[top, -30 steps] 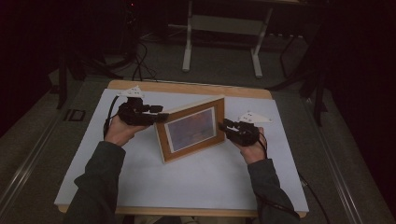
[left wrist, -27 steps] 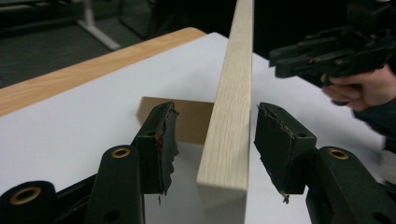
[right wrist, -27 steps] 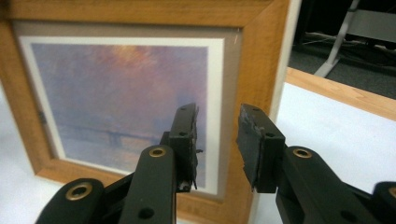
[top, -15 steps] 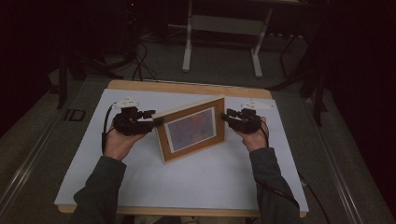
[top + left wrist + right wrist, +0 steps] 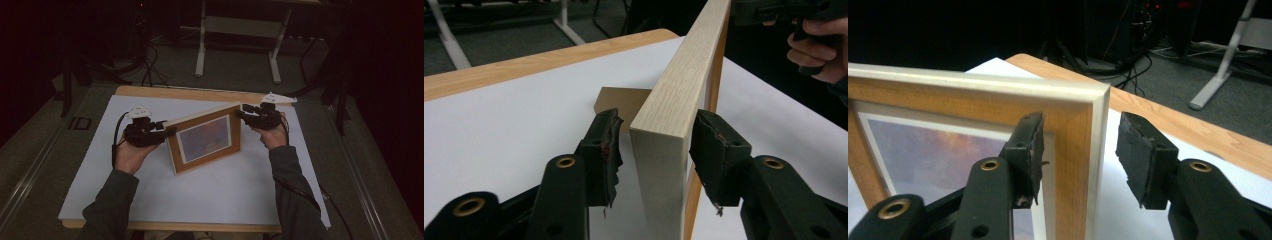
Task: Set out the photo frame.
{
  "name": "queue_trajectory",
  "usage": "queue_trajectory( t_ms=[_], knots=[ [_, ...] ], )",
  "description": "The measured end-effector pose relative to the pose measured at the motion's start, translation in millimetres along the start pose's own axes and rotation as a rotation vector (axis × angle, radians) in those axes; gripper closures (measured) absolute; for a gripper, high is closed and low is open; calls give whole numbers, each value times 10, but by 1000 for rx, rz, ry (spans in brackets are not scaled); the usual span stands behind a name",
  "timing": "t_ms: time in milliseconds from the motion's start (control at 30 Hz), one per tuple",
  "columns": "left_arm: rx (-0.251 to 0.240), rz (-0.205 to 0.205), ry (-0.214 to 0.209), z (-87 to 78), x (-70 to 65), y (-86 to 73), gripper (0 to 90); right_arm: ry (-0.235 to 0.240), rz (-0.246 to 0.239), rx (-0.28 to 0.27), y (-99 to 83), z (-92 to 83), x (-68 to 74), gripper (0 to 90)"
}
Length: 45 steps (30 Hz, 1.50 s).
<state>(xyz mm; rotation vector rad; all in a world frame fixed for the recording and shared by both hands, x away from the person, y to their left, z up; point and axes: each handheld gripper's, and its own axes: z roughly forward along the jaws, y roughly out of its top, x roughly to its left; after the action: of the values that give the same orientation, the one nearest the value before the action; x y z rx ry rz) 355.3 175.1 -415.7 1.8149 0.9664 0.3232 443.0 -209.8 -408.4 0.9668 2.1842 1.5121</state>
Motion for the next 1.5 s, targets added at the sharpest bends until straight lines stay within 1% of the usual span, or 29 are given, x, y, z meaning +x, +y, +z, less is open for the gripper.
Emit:
queue_trajectory(
  t_ms=[67,167,200,300,367,433,533,567,633,700,933,1000,1067,1167,1300,1500],
  knots=[
    [1,-2,3,4,-2,-2,574,18,-16,1,32,24,-18,500],
    [3,-4,1,8,0,-3,593,27,-28,7,53,44,-28,488],
    [1,-3,-2,10,-1,-3,593,37,-36,7,65,58,-43,482],
    [6,8,-7,18,-15,-2,649,61,-37,18,85,88,-92,467],
    [10,14,-14,19,-8,-1,657,74,-43,25,87,92,-110,464],
    [10,11,-37,13,21,-3,670,81,-44,37,86,106,-123,463],
    [17,15,-89,8,69,2,695,93,-41,50,77,131,-144,459],
    [20,17,-104,9,80,4,703,104,-40,54,74,141,-149,455],
    [23,15,-116,15,96,11,710,116,-37,62,64,158,-160,453],
    [27,17,-119,18,100,20,711,135,-28,64,51,180,-178,447],
    [31,14,-125,34,129,33,711,167,-11,59,22,225,-219,432],
    [30,15,-126,44,135,37,710,173,-12,56,23,224,-216,468],
    [30,10,-124,51,141,43,708,167,-21,58,32,220,-199,470],
    [33,8,-118,66,151,55,701,162,-18,56,27,208,-202,484],
    [30,-10,-112,87,189,70,681,167,-16,61,10,169,-215,523],
    [24,-32,-132,125,256,85,663,175,-16,66,-16,105,-233,571]
  ],
)
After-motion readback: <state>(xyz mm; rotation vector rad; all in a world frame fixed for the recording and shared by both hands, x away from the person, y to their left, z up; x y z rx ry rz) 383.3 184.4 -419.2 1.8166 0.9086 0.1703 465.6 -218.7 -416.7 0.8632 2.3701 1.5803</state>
